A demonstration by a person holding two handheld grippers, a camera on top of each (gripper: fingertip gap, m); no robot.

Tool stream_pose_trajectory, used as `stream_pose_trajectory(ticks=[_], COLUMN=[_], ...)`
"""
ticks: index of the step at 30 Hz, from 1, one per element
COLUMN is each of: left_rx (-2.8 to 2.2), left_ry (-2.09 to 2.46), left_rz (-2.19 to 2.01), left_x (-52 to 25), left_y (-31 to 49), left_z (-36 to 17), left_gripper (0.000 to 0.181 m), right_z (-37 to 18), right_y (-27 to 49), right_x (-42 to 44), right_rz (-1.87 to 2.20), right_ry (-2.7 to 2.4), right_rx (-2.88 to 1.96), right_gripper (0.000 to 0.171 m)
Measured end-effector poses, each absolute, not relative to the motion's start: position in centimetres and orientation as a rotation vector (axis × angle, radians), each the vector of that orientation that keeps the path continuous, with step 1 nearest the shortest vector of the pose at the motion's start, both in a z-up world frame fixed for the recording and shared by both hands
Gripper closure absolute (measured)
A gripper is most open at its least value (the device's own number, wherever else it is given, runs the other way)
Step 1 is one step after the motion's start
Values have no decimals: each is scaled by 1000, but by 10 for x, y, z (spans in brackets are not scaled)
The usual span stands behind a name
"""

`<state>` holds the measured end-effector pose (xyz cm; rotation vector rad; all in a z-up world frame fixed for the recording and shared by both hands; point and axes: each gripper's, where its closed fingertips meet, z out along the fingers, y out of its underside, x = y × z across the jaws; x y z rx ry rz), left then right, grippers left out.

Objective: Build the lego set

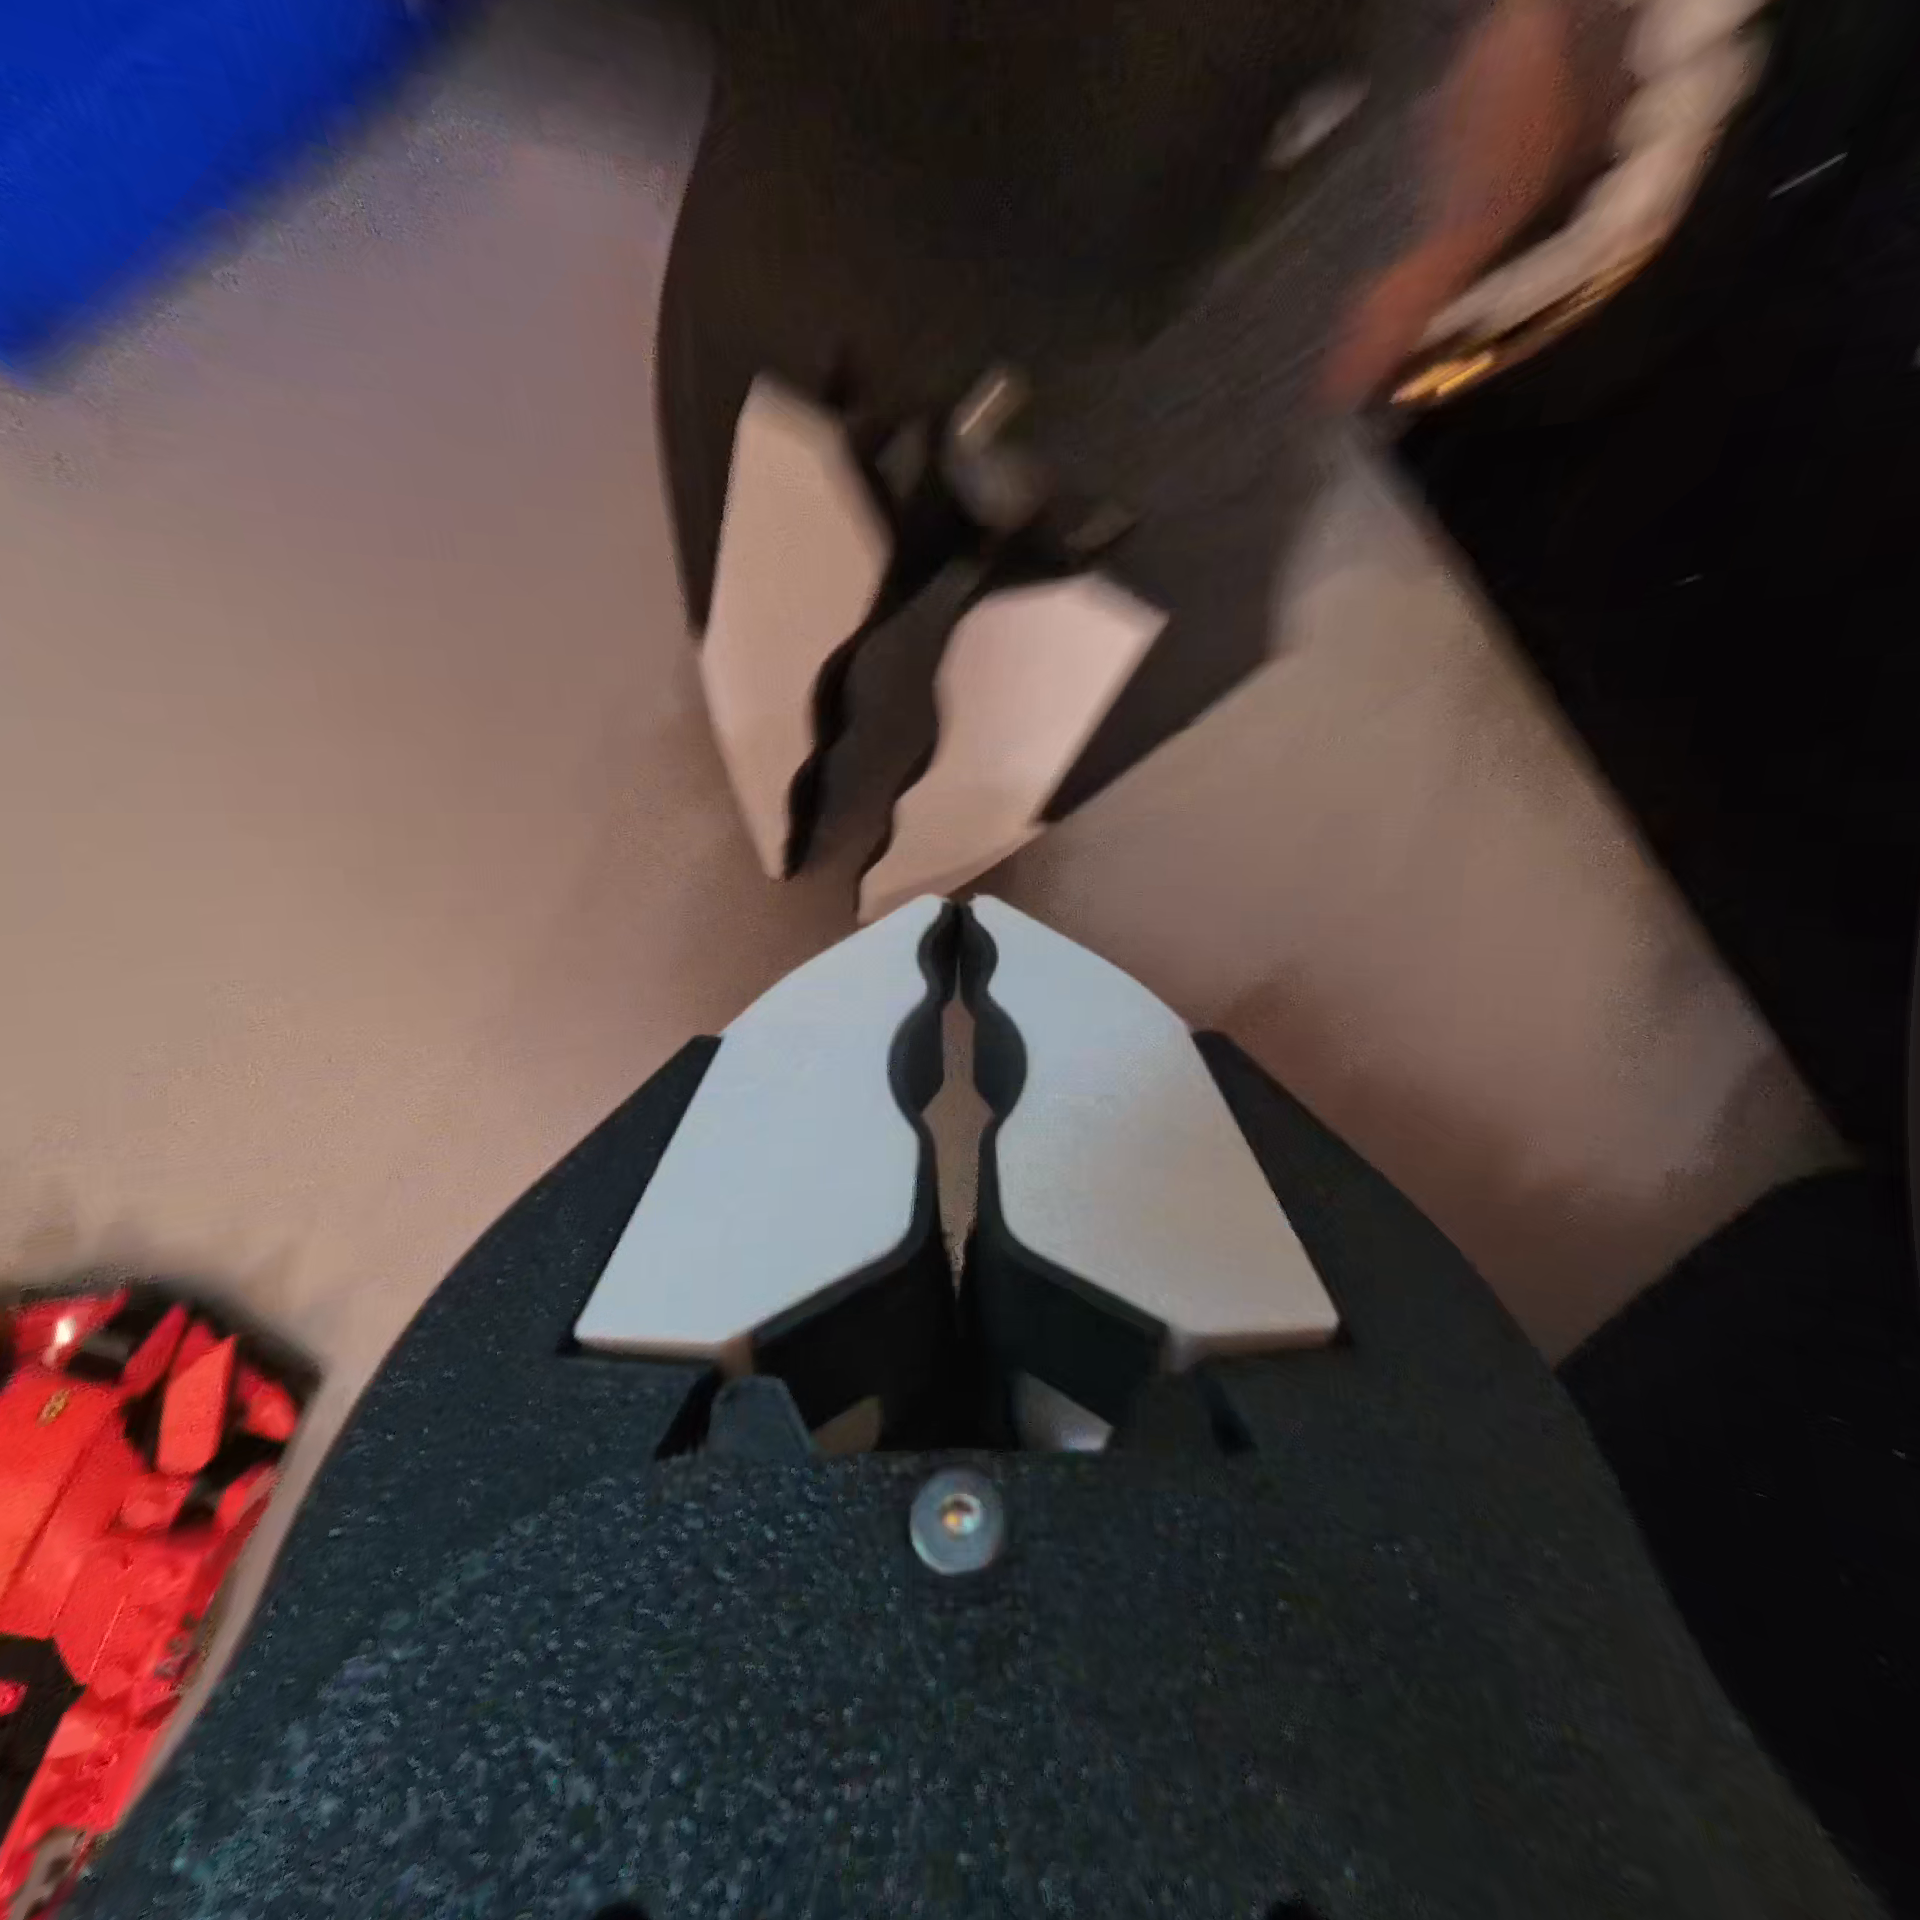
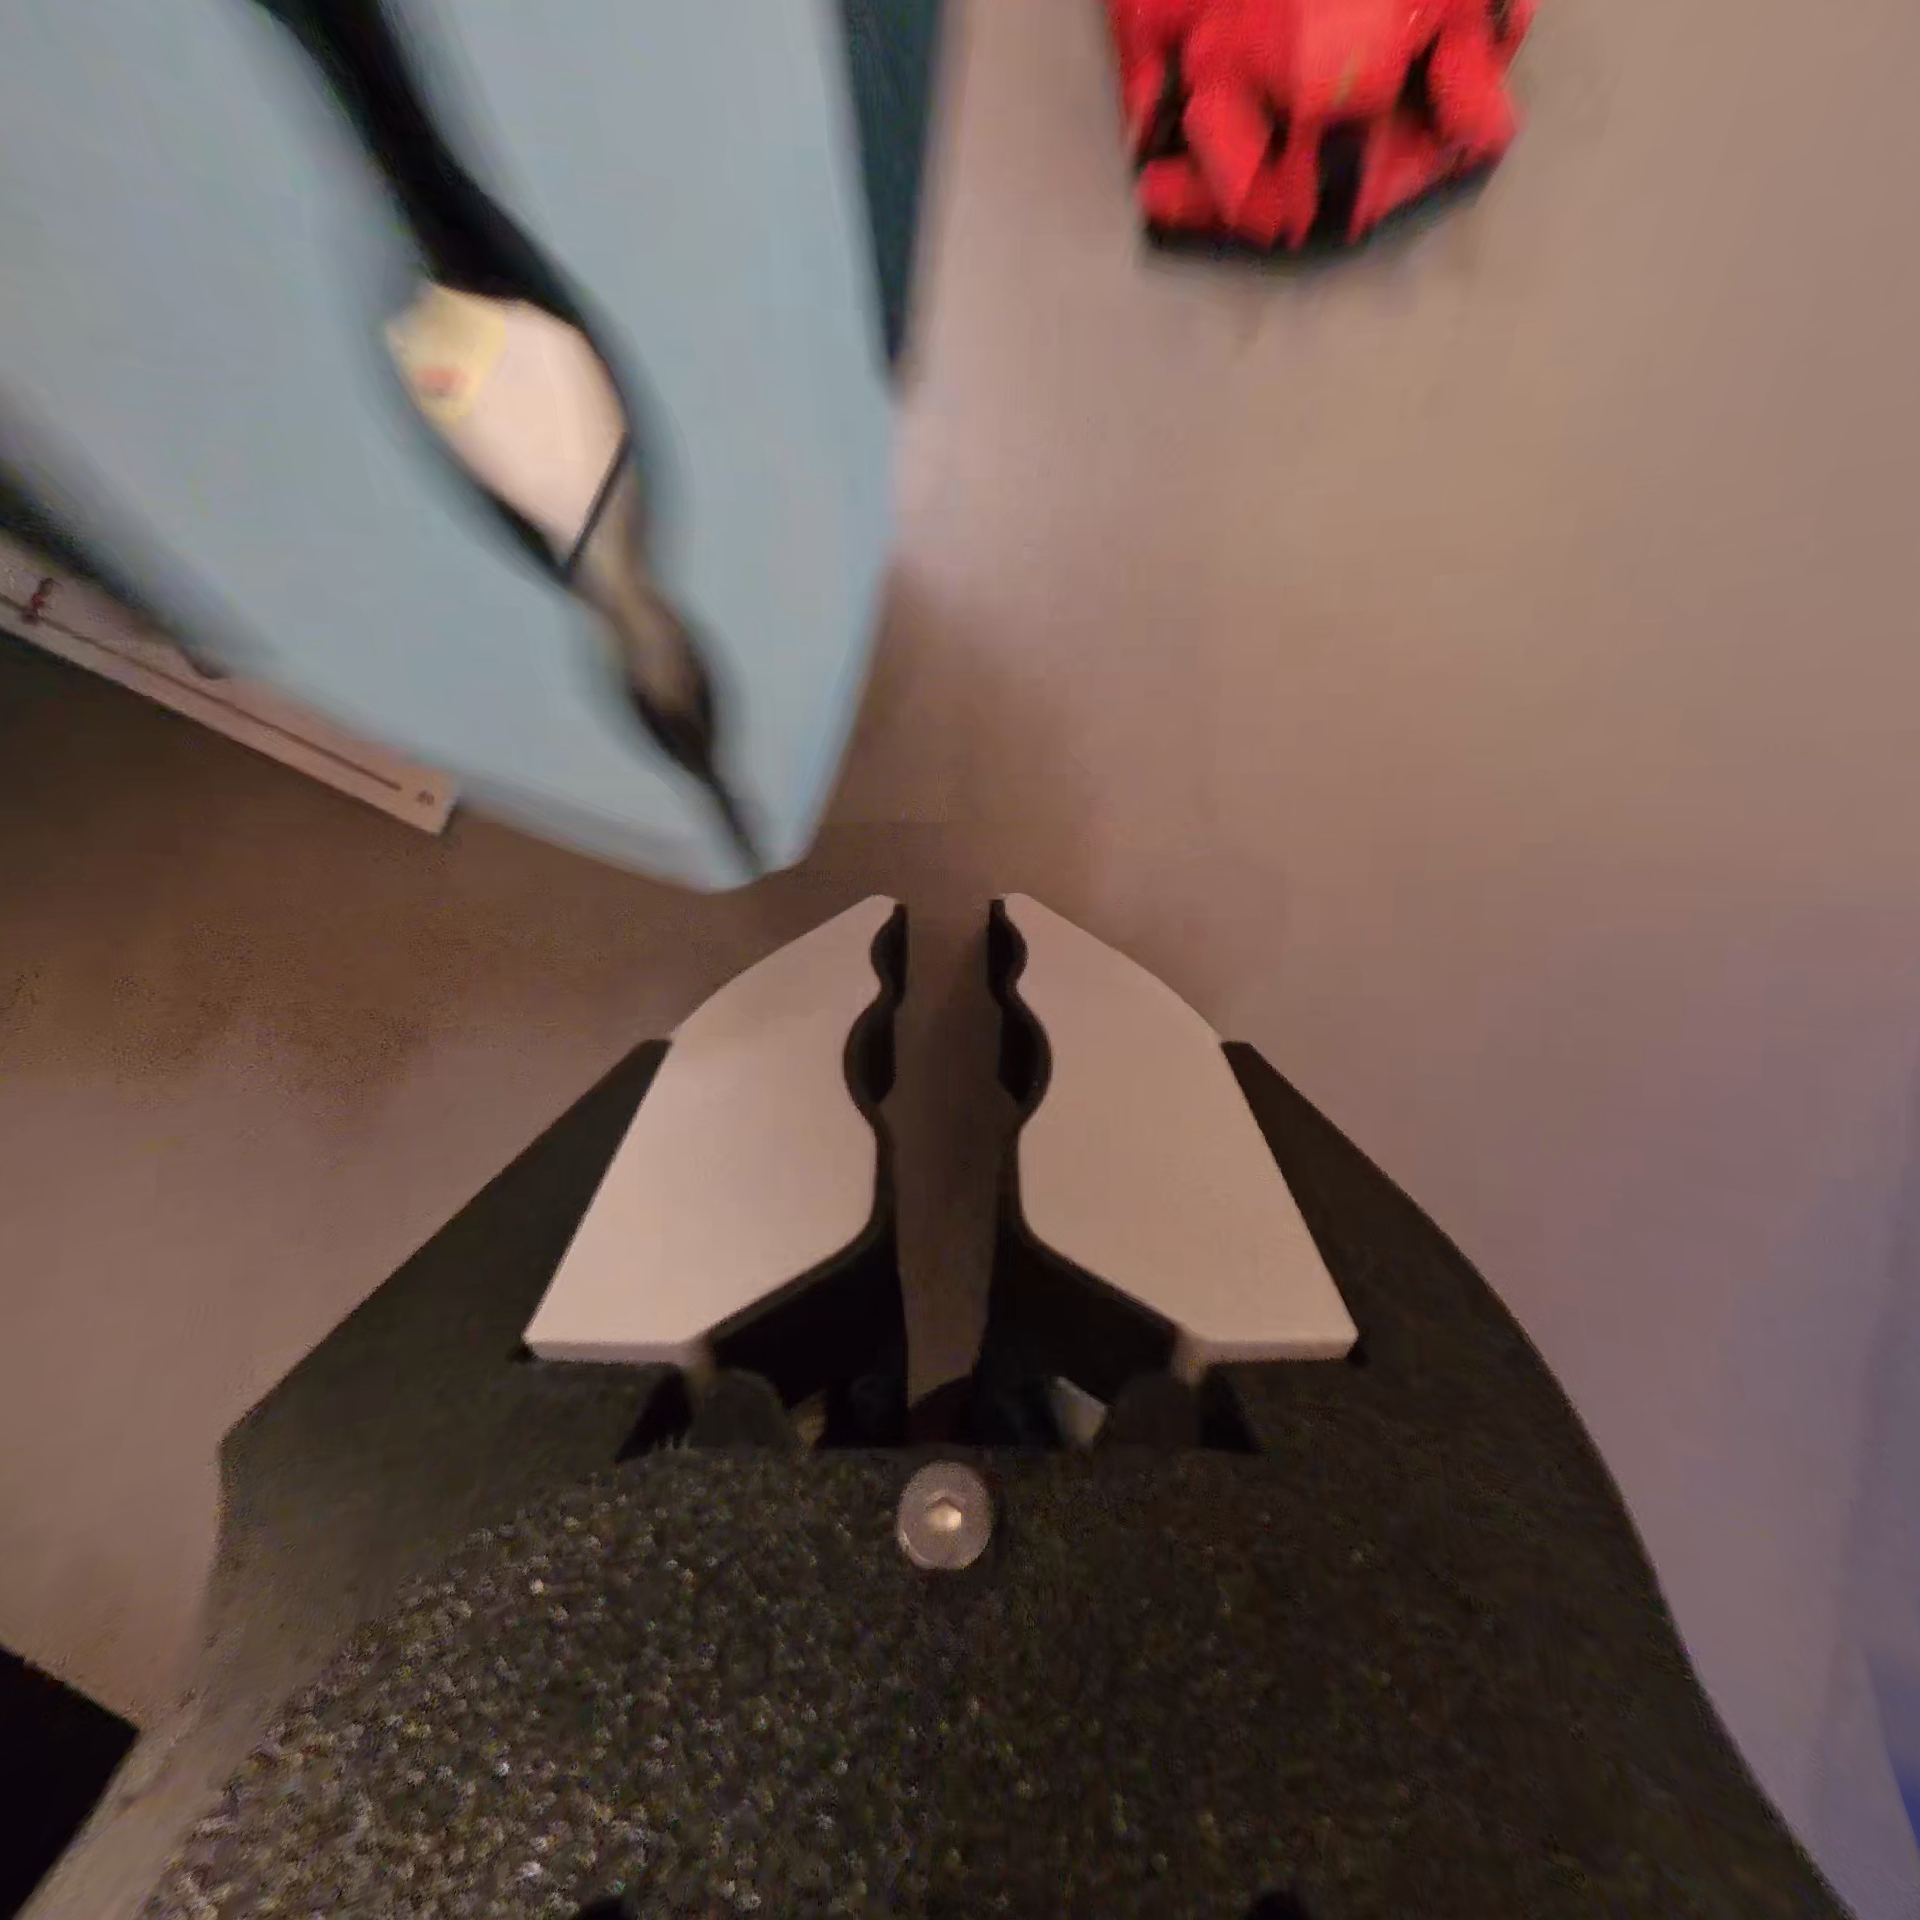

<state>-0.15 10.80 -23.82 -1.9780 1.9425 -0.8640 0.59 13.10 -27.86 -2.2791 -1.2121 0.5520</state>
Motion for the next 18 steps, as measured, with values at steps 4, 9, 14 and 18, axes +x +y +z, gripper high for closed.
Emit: stream_pose_trajectory(ticks=[4, 9, 14, 18], left_rx=[-1852, -1676, -1598, -1623], left_ry=[1881, 1514, 1296, 1296], left_rz=[-803, -690, -474, -420], left_x=[-25, -74, -113, -124], left_y=[103, 126, 132, 118], left_z=[-164, -116, -115, -128], left_gripper=[181, 170, 161, 157], right_z=[-270, -239, -196, -170], right_y=[134, 146, 165, 189], right_x=[10, 4, -21, -45], right_rz=[630, 708, 709, 707], right_ry=[-1216, -1253, -1318, -1346], right_rx=[-2249, -2095, -1880, -1820], right_gripper=[144, 112, 91, 83])
